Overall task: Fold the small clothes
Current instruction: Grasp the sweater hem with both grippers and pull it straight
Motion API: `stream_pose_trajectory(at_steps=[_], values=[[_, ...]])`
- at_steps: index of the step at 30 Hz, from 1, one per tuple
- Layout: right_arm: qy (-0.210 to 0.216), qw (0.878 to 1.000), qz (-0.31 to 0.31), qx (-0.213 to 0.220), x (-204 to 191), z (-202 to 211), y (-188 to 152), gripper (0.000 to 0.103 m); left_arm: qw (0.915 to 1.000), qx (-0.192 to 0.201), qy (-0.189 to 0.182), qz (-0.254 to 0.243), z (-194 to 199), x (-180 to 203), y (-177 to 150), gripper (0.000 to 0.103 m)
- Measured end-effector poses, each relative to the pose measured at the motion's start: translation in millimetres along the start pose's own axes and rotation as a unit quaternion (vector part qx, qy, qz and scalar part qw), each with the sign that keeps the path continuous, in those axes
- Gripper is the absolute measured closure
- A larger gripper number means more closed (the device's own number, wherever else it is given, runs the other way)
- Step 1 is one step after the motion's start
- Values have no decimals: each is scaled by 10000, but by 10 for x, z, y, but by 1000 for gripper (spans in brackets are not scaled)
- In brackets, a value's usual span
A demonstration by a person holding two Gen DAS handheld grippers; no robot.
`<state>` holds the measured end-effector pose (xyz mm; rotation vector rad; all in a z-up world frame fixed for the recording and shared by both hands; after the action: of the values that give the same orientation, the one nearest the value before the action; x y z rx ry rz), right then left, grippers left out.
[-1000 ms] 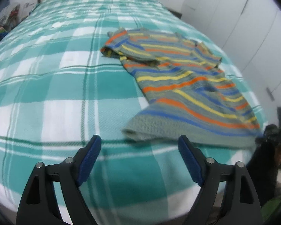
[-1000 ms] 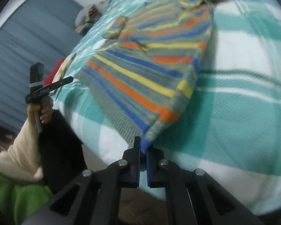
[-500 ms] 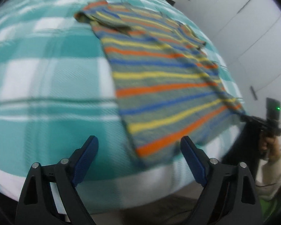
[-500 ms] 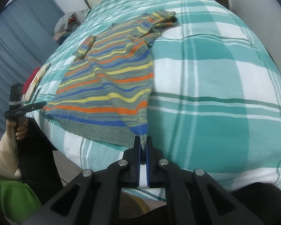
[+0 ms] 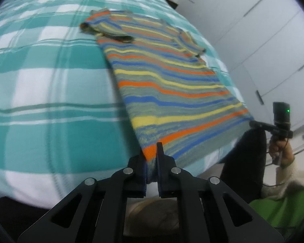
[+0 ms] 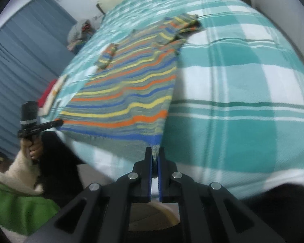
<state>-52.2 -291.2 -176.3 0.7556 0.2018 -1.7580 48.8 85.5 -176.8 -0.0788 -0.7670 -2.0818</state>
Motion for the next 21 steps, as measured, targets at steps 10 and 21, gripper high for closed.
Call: stream_pose_trajectory(at_steps=[10,21], values=[[-1151,9904,-238,-728,309,-632,-340,99,9903,-856,1010,-424,-438,65,-281,97],[-1270,9905,-214,-482,267,-678,-301,99,9934,-551,965,-276,-332,51,-326,82]])
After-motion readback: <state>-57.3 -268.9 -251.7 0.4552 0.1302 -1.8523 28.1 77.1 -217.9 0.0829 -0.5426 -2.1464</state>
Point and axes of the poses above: each gripper's, at about its wrist camera, not at the fingertips, and z roughly against the way its jaws point, x to its right, y to its top, the point moved 9 cm from there along -z, roughly the way its jaws point, and after that the axes turned 15 degrees about -z, right-handed, at the moved point
